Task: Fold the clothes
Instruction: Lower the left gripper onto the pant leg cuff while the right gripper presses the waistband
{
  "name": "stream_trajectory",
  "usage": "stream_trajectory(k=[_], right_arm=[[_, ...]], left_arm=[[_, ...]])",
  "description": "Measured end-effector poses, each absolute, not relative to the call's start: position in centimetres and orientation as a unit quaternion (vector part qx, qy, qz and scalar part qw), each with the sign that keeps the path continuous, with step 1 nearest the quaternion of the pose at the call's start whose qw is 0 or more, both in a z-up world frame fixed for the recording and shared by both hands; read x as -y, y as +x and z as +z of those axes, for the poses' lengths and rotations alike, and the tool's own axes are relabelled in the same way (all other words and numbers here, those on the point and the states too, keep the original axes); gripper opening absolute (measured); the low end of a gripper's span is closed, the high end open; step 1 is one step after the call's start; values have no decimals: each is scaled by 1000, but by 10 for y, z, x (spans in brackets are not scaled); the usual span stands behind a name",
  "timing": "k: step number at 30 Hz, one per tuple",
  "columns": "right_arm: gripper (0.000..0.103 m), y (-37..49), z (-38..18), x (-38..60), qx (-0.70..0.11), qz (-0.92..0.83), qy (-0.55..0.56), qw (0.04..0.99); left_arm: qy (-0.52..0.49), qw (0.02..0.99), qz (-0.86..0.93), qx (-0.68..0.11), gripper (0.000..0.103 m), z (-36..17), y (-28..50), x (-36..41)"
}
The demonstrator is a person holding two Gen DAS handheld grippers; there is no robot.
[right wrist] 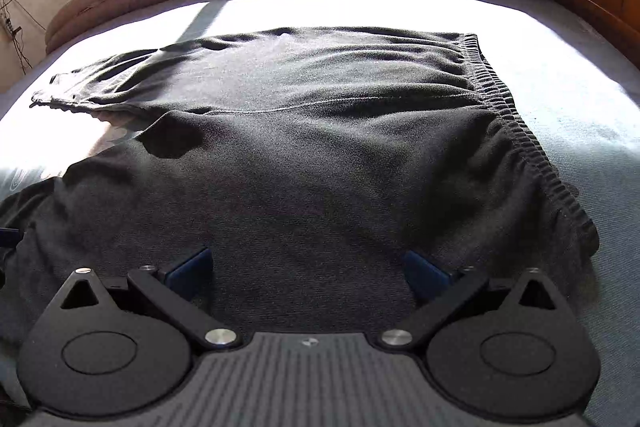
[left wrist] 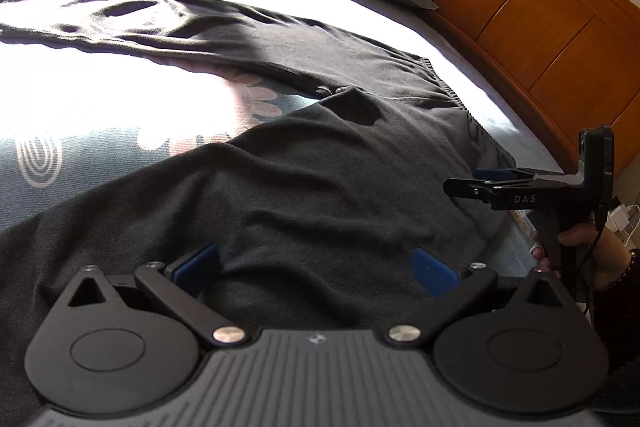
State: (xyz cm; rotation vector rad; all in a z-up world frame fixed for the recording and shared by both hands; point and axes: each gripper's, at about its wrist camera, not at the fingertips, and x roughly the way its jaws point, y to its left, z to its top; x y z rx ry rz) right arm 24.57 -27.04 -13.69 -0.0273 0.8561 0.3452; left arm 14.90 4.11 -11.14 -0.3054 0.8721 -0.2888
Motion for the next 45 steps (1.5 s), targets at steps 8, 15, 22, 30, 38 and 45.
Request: stream_trajectory(k=[8, 15, 22, 30, 38, 45], right_arm=[[103, 225, -146, 264, -352, 132, -27, 926], [103, 232, -127, 251, -393, 117, 28, 912], [103, 243, -131, 201, -409, 154, 6, 899], [103, 246, -139, 191, -399, 145, -29, 905], [103, 245, -141, 190, -387, 139, -30, 911], [103, 245, -142, 189, -381, 135, -30, 914]], left_arm=[[-99, 893, -99, -427, 102, -70, 170, -78], [-154, 909, -23, -386, 102, -21, 244, -213], [-234, 901, 30, -364, 102, -16, 336, -322], [-286, 869, 93, -392, 102, -99, 385, -385], [-332, 870, 139, -336, 102, -112, 336, -429], [-300, 875, 136, -354, 102, -94, 356, -421]])
